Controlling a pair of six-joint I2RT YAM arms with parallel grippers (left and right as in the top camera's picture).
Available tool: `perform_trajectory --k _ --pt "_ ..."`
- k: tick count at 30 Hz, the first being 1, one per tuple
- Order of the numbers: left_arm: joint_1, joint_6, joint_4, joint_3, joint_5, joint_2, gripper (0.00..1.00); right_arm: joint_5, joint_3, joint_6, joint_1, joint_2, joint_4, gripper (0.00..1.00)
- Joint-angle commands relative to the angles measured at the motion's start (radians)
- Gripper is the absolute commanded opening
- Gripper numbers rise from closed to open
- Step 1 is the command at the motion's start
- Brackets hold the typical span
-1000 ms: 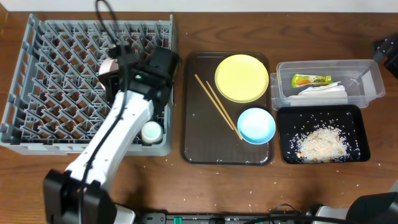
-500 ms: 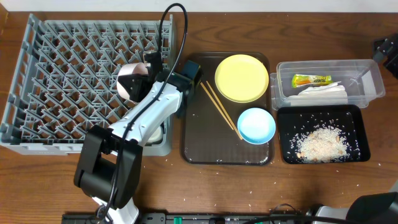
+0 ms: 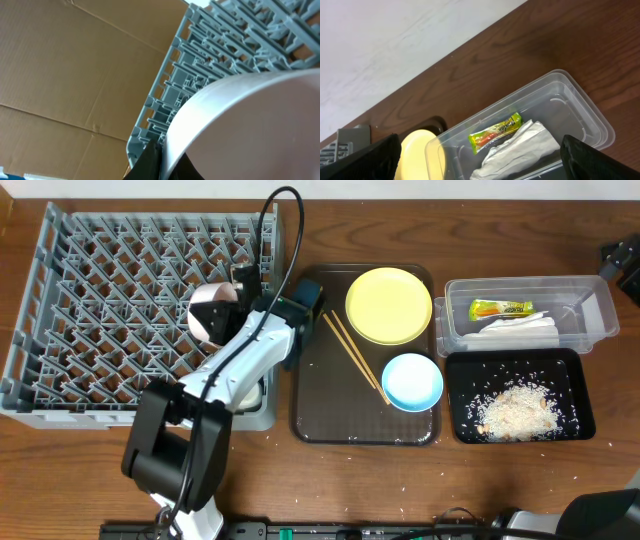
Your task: Sort waste into correct bins and load items into the dishwasher
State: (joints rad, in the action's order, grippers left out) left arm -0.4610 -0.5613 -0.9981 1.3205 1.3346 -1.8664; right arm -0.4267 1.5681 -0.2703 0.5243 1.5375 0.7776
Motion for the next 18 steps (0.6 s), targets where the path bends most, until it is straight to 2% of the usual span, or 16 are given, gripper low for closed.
perform_trajectory --k 1,9,15,18 --pt "0.0 -0.041 -0.006 -0.034 0.017 -0.041 0.07 -0.007 0.022 -0.006 0.006 -0.019 0.001 0.99" --pt "-0.018 -0.042 -0.017 -0.039 -0.002 -0.043 0.07 -0.007 0.022 -0.006 0.006 -0.019 0.001 0.99" --pt "-0.077 -0.039 -0.05 -0.039 -0.156 -0.043 0.09 -0.007 0.022 -0.006 0.006 -0.019 0.001 0.99" --pt "-0.094 -0.039 -0.06 -0.038 -0.235 -0.043 0.17 -0.007 0.022 -0.006 0.006 -0.019 0.001 0.99"
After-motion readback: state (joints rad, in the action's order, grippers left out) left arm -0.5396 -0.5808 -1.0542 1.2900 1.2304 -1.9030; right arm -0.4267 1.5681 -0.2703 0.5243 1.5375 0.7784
